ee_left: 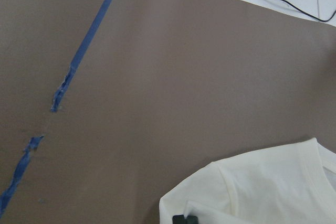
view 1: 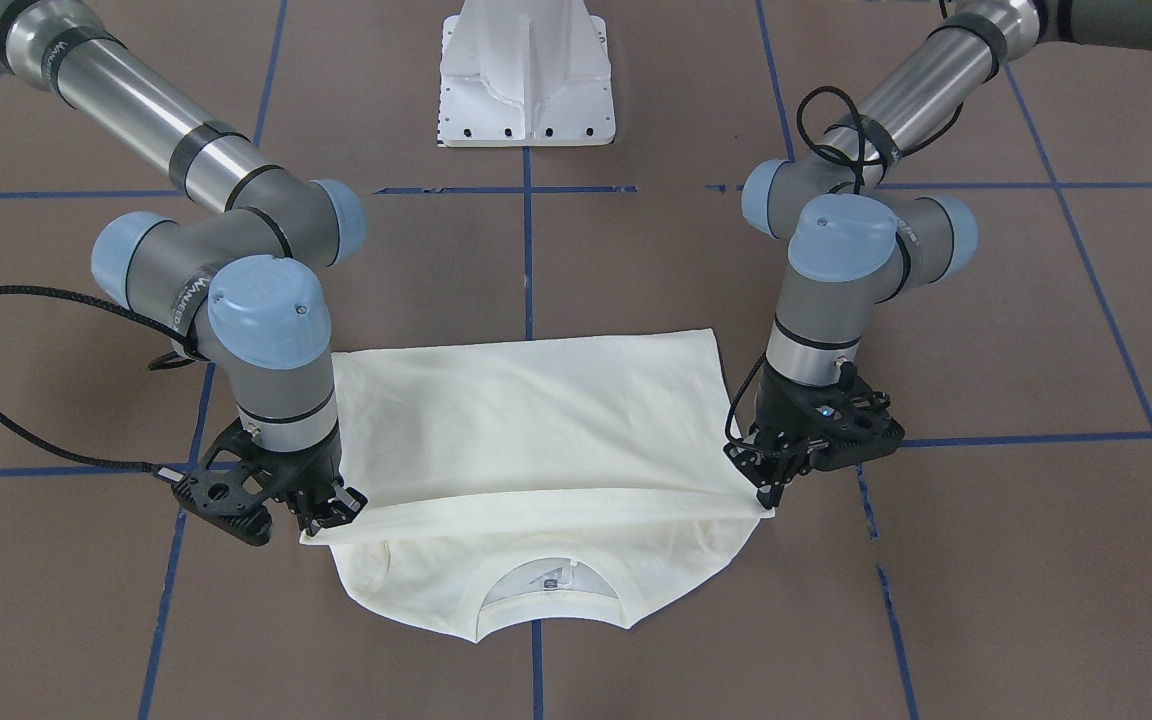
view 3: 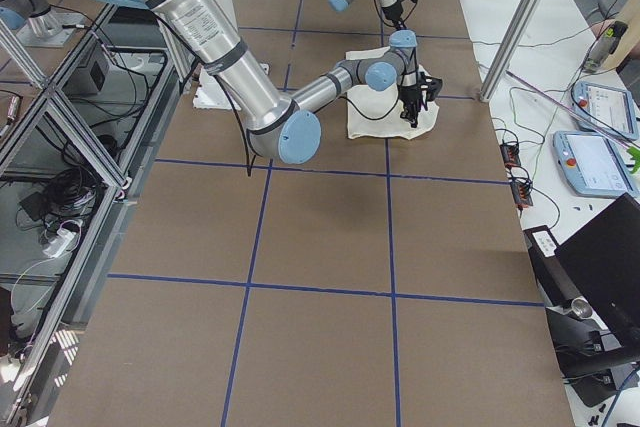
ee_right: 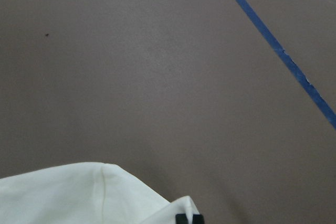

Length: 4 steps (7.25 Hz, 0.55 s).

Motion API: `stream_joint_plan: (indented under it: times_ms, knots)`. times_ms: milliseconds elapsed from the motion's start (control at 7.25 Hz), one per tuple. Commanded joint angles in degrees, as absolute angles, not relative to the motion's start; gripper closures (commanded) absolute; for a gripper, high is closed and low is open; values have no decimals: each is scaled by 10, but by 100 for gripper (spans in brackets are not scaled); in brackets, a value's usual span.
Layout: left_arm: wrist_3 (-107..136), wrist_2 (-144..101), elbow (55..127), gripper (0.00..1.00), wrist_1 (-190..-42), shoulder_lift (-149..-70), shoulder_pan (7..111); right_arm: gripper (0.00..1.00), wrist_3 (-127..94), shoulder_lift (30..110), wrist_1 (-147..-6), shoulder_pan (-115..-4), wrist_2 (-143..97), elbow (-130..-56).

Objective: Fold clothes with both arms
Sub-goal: 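Release the hem at the collar and raise both grippers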

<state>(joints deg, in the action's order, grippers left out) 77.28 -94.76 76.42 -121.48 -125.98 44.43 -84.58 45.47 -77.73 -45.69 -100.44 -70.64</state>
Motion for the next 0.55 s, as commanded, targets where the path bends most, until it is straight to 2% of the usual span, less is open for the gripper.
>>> stream_joint_plan:
  times_ms: [0, 138, 414]
  knots:
    - [773, -934, 719, 100, -1246, -1274, 444, 100, -844, 449, -735, -457, -1005, -668]
    - [773, -934, 708, 80, -1247, -1281, 444, 97, -843, 449, -735, -456, -1005, -664]
    - [773, -936, 708, 72, -1276, -1276, 446, 74, -845, 445, -733, -456, -1005, -672]
